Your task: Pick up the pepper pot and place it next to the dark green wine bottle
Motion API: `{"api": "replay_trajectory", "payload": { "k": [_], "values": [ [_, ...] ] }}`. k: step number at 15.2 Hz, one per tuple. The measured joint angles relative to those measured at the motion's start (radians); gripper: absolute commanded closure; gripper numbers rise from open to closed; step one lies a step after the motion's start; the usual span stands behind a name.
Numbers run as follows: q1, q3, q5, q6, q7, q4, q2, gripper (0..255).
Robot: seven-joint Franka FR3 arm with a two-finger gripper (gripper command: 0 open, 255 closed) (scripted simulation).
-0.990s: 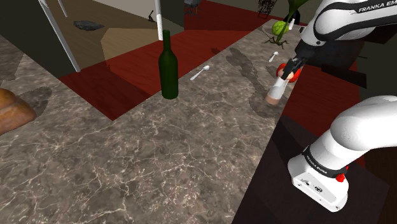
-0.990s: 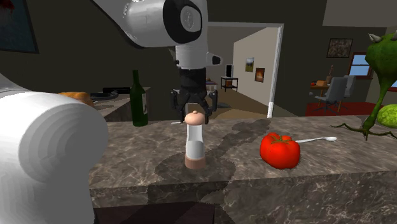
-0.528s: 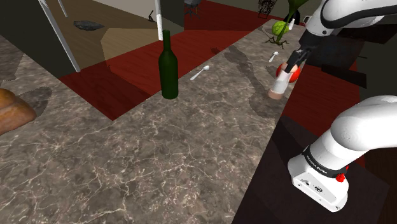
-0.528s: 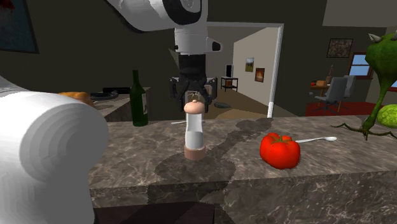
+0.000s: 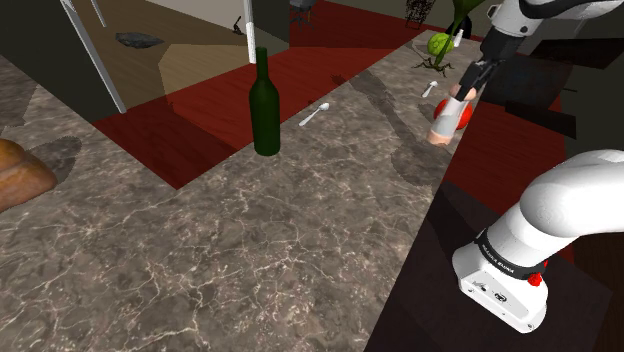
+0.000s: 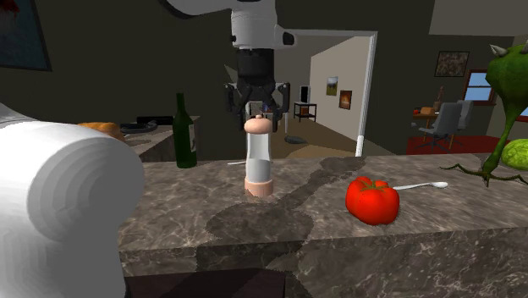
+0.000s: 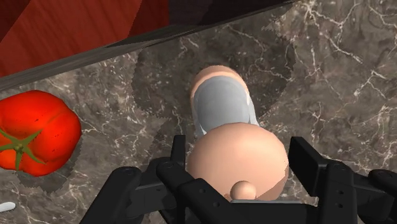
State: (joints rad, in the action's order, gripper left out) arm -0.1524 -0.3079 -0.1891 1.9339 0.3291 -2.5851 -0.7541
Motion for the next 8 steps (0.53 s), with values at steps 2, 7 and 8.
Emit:
{"api": "replay_trajectory", "payload": {
  "k": [2, 7, 8],
  "values": [
    [0.004, 0.006, 0.006, -0.026, -0.002, 0.027, 0.001, 255],
    [0.007, 0.016, 0.015, -0.093, 0.000, 0.091, -0.002, 255],
    [0.008, 0.019, 0.016, -0.108, 0.000, 0.103, -0.005, 255]
  ]
}}
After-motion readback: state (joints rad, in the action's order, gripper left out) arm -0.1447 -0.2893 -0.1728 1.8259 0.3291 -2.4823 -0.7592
